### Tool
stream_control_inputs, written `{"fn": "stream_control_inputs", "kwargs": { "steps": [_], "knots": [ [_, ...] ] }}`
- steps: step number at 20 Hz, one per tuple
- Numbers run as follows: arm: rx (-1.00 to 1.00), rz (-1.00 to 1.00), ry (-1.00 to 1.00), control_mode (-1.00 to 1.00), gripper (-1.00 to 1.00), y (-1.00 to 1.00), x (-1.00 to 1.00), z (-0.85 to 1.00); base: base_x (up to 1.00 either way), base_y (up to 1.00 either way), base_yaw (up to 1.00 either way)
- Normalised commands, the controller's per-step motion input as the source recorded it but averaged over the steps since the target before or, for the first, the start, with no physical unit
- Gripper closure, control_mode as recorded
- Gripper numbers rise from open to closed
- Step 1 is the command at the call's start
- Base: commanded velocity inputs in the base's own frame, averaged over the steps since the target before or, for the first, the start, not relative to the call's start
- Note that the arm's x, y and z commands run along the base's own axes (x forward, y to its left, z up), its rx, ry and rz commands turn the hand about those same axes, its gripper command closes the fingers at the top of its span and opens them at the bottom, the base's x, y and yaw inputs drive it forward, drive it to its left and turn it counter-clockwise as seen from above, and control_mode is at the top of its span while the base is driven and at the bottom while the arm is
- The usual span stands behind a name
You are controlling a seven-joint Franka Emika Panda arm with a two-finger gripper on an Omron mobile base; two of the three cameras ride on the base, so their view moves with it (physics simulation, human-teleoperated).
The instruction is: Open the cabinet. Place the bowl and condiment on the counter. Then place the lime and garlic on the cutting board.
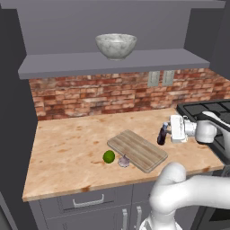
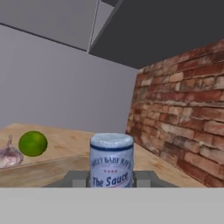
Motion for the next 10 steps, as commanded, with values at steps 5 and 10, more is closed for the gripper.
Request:
{"fn": "stream_control_inputs", "kwargs": {
  "steps": [5, 10],
  "knots": [
    [-0.01, 0.02, 0.0, -1.0, 1.0, -0.04, 0.17, -0.24, 0.0, 0.0, 0.0],
    [0.0, 0.02, 0.0, -1.0, 1.0, -0.06, 0.16, -0.23, 0.0, 0.0, 0.0]
  ]
}}
